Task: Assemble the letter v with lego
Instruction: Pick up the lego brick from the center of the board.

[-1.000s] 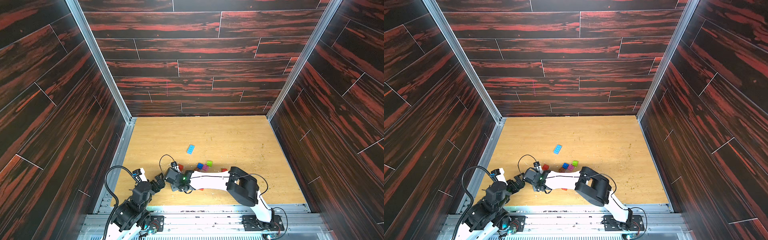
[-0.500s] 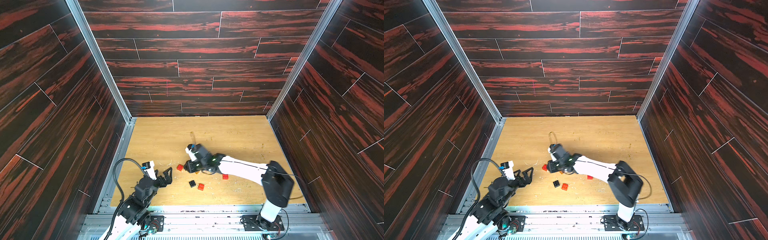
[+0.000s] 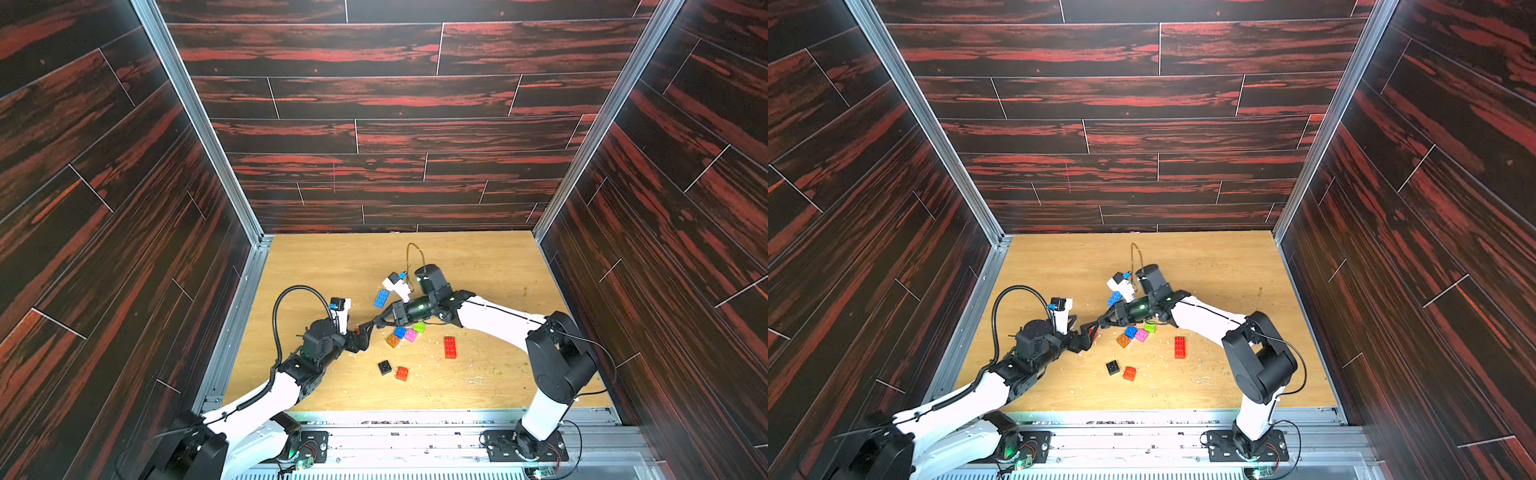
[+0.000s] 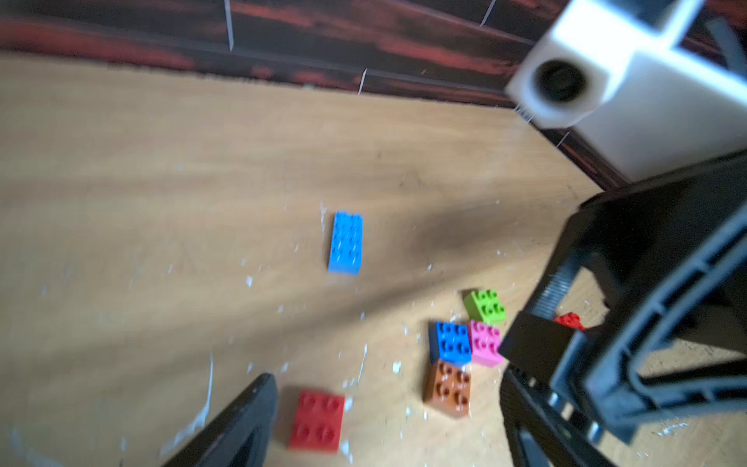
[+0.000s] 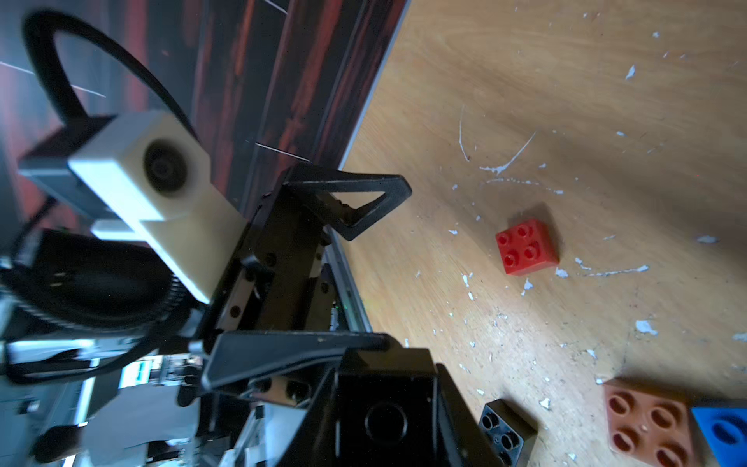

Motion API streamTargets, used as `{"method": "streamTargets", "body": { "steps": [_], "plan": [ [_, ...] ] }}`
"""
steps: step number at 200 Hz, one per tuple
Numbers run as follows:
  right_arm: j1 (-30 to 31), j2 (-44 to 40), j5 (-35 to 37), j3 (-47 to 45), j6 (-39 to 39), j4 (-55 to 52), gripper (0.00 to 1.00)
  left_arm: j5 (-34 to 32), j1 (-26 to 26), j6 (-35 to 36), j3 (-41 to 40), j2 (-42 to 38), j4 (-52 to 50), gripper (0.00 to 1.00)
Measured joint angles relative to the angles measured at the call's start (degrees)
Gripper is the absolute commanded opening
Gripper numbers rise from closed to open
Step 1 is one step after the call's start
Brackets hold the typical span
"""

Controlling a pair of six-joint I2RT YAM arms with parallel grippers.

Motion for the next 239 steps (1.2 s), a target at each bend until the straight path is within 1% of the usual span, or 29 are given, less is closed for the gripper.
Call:
{"method": "streamTargets", "body": {
  "steps": [26, 37, 44, 58, 98, 135, 148, 166, 187, 212, 239],
  "plan": [
    [-1.97, 0.74, -3.91, -1.57, 5.79, 5.88, 0.29, 1.18, 0.48, 3.37, 0.02, 2.58, 5.79, 0.88],
    [-2.62, 1.38, -5.44, -2.49, 9.07, 9.86, 0.29, 1.2, 0.72, 4.52, 0.35, 3.32, 7.06, 0.9],
    [-3.08, 1.88, -6.4, -3.21, 11.5, 12.72, 0.29, 1.18, 0.85, 5.18, 0.66, 3.78, 7.45, 0.93],
    [-3.96, 2.64, -7.91, -4.44, 15.28, 17.29, 0.29, 1.14, 1.16, 6.49, 1.29, 4.87, 8.02, 0.96],
    [-5.73, 4.07, -9.97, -7.32, 24.79, 28.76, 0.29, 2.36, 1.7, 9.18, 4.11, 8.2, 8.35, 0.96],
    [-7.26, 4.15, -10.12, -7.91, 29.86, 34.71, 0.29, 4.52, 2.69, 10.73, 6.38, 10.58, 10.38, 0.95],
    [-8.44, 4.33, -7.48, -7.8, 31.54, 38.23, 0.29, 8.44, 2.19, 11.63, 6.67, 10.78, 9.38, 0.95],
    [-10.69, 4.37, -5.16, -7.8, 33.29, 41.75, 0.29, 11.74, 1.53, 11.98, 6.16, 10.84, 9.09, 0.98],
    [-12.76, 4.42, -3.82, -7.8, 34.4, 44.19, 0.29, 14.38, 3.58, 11.45, 4.83, 11.21, 10.45, 0.97],
    [-13.09, 5.57, -3.63, -7.78, 35.87, 46.42, 0.29, 16.85, 4.74, 11.61, 5.84, 14.99, 10.71, 0.97],
    [-12.87, 8.09, -4.07, -8.02, 38.56, 49.72, 0.29, 20.94, 4.74, 12.28, 8.44, 19.67, 11.08, 0.95]
  ]
}}
